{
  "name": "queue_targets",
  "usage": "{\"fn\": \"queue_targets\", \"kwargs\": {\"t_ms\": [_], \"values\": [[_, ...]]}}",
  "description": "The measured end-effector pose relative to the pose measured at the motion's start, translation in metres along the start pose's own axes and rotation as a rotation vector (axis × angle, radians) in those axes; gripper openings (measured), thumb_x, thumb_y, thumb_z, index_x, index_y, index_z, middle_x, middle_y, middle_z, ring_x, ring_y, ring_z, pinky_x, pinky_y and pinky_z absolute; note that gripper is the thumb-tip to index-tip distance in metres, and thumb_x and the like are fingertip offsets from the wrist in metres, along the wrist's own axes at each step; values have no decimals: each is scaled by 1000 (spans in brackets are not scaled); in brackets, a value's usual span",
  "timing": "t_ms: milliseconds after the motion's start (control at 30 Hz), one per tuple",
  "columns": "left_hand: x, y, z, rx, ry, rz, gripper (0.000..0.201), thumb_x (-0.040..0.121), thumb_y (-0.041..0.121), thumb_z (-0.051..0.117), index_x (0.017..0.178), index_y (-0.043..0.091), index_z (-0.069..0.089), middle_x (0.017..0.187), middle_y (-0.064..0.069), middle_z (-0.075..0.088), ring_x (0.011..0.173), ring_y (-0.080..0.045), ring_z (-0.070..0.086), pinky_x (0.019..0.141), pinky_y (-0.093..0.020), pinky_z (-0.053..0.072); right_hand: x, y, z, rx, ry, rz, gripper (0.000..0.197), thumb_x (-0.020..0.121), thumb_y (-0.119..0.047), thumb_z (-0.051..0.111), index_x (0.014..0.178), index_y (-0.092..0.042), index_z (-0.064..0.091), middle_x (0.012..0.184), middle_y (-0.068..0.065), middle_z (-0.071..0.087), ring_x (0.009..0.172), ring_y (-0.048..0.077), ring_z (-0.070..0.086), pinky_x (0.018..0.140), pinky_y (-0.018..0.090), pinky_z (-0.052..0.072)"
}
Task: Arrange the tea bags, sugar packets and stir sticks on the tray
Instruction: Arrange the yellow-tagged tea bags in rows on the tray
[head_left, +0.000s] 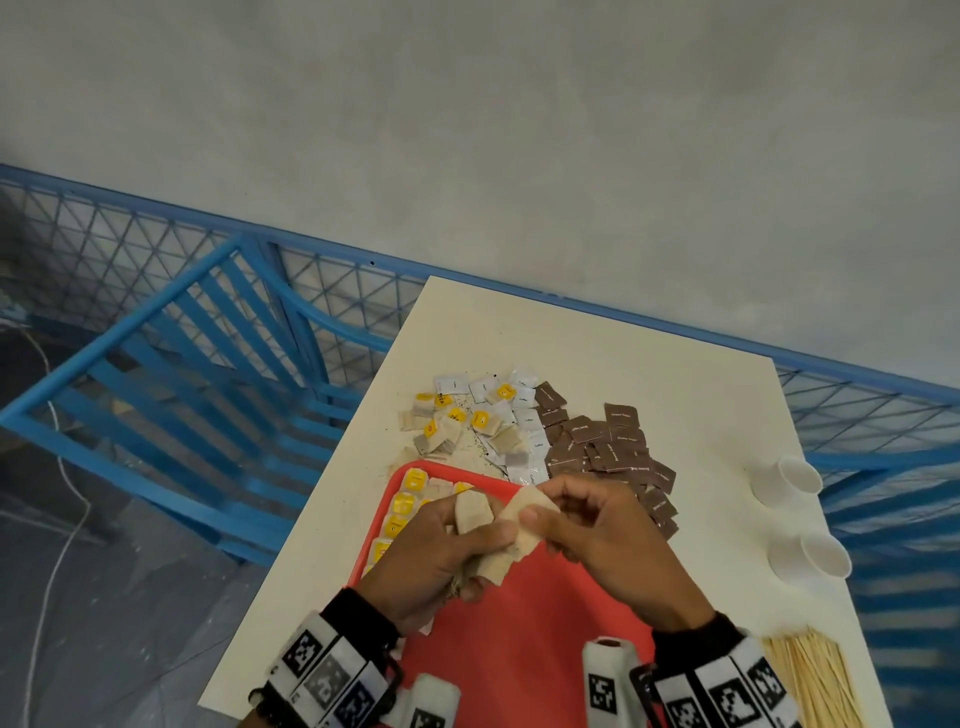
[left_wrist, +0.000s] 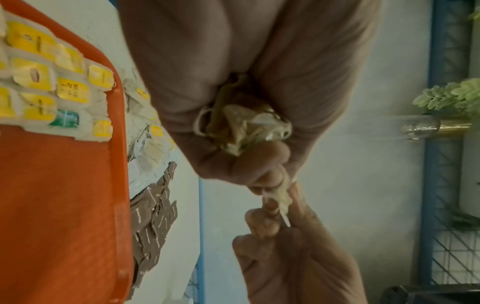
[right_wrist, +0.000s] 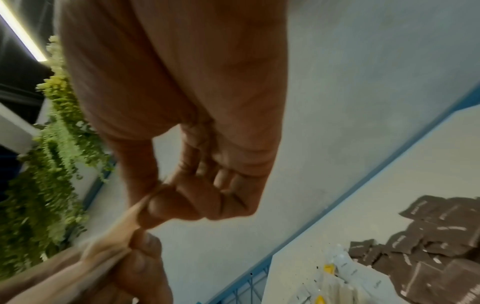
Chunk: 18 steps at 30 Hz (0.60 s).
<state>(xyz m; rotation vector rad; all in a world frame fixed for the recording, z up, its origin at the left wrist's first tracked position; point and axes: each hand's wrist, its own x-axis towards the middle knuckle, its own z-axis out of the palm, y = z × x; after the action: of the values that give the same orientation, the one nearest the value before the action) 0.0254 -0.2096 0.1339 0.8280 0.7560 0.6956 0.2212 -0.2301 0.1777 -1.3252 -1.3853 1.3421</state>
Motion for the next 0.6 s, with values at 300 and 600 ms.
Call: {"fn": "queue_targets", "kwargs": {"t_ms": [300, 600], "values": [[-13, 5, -31, 173, 142, 48, 28, 90, 35, 71, 107, 14, 69, 73, -18, 52, 54, -26, 41, 41, -20, 23, 15, -6, 8, -412, 48, -158, 5, 89, -23, 73, 90, -26, 77, 75, -9, 71, 63, 1, 54, 60, 14, 40], [-21, 25, -35, 416, 134, 228, 25, 85, 41, 76, 86, 16, 73, 67, -21, 61, 53, -31, 59, 48, -30, 41, 25, -7, 35, -353, 14, -192, 8, 87, -33, 74, 95, -30, 74, 80, -2, 71, 71, 18, 59, 60, 30, 46]]}}
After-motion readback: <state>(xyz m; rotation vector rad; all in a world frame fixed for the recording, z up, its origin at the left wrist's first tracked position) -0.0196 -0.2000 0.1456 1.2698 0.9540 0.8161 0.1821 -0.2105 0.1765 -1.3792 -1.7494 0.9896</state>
